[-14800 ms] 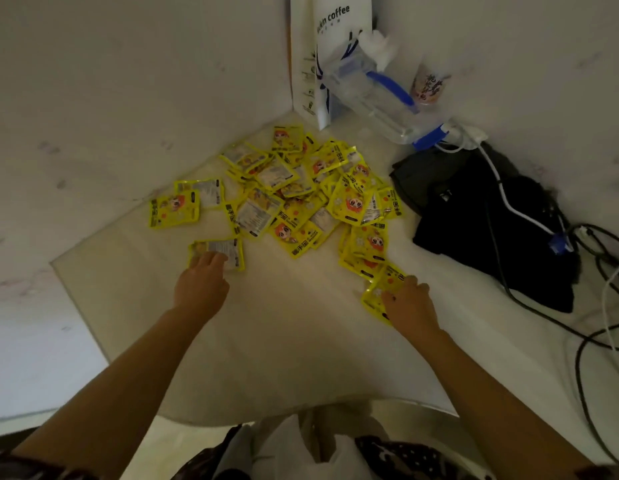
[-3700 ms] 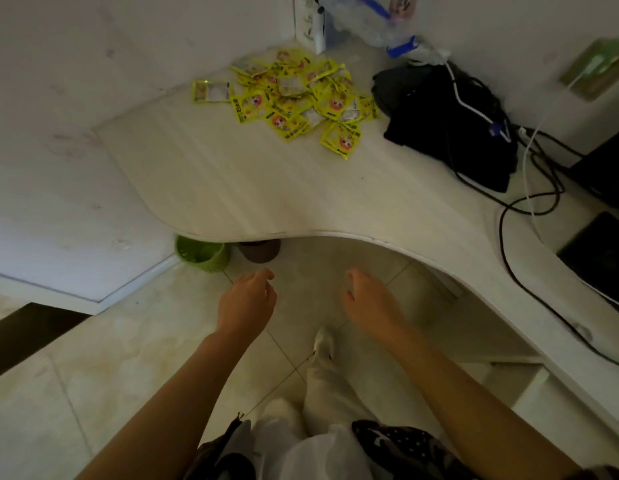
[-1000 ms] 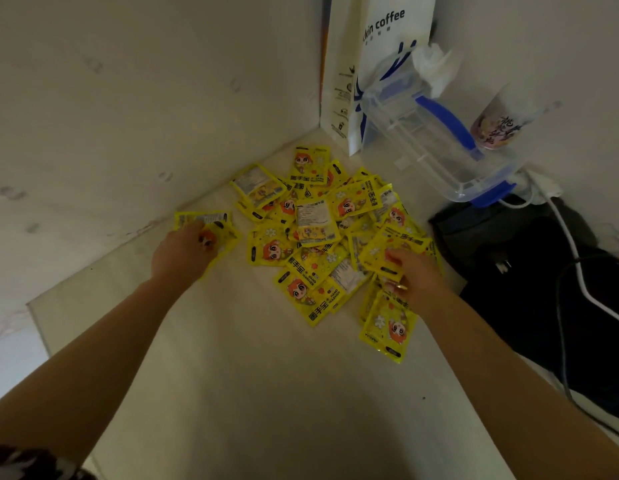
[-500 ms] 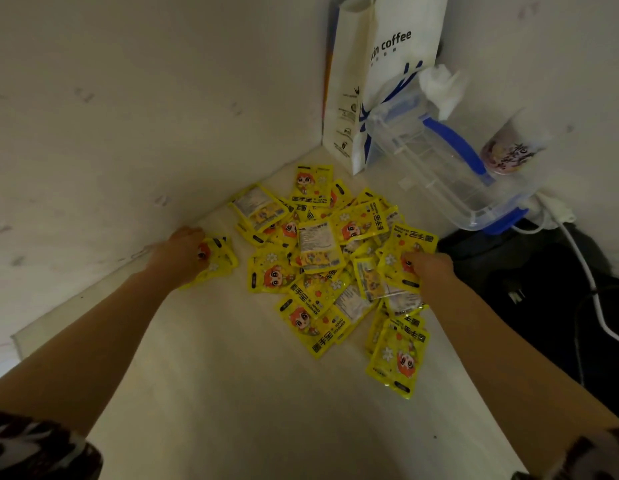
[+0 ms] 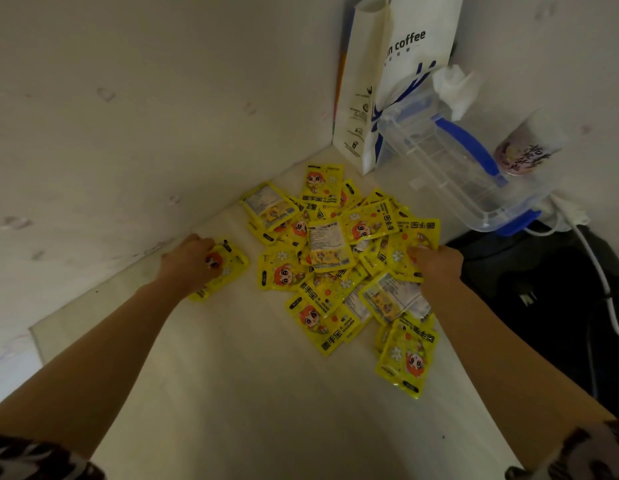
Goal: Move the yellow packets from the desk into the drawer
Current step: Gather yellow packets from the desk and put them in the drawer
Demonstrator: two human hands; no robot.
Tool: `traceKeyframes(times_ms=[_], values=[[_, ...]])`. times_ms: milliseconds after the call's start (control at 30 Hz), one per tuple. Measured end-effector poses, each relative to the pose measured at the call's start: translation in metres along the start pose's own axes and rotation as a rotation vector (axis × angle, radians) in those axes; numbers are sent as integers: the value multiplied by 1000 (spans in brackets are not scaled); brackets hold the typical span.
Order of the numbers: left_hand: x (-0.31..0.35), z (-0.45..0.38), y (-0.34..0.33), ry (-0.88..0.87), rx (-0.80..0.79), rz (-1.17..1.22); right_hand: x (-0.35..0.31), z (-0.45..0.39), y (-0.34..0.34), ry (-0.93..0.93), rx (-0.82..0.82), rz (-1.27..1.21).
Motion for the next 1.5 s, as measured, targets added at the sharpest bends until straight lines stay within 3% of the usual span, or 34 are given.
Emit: traceKeyframes(times_ms=[333, 533, 867, 1133, 1500], values=[[8, 32, 10, 75, 39, 248, 7, 8, 19, -119, -43, -141], [26, 43, 24, 173, 82, 745, 24, 21, 42, -148, -77, -212], [114, 34, 13, 206, -18, 1177, 56, 41, 54, -271, -198, -230], [164, 22, -5, 315, -72, 1302, 59, 46, 42, -218, -228, -165], [161, 3, -40, 350, -34, 1241, 54, 42, 12, -168, -214, -149]])
Point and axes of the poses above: each hand's wrist, its own z-axis away from the middle knuckle, its own y-axis out of the back of the hand, x = y × z, the point moved 1 cm from there along -z, towards the middle knuckle, and after that the axes turned 4 degrees about -z, right-handed, at the moved point
